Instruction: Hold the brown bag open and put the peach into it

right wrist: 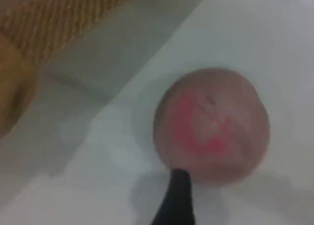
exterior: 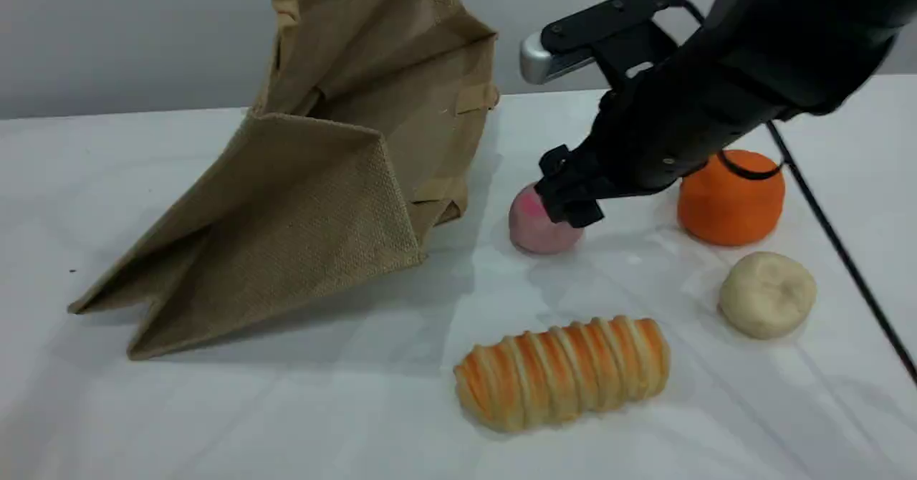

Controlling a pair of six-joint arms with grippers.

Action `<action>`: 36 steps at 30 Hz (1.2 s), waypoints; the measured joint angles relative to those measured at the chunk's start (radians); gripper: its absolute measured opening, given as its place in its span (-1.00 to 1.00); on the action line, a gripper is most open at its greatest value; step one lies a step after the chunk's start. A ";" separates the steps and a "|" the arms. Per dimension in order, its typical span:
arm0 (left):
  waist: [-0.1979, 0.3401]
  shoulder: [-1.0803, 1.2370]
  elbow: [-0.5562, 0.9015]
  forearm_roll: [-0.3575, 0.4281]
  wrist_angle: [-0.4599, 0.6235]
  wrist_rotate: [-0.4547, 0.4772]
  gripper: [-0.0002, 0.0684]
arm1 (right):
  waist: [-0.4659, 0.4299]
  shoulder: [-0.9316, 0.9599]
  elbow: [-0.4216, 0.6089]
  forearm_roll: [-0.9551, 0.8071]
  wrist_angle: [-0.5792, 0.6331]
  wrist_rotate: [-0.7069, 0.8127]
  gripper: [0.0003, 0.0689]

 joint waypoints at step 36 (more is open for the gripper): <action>0.000 -0.004 0.000 -0.004 0.000 0.141 -0.74 | 0.000 0.159 -0.148 0.001 -0.024 -0.001 -0.95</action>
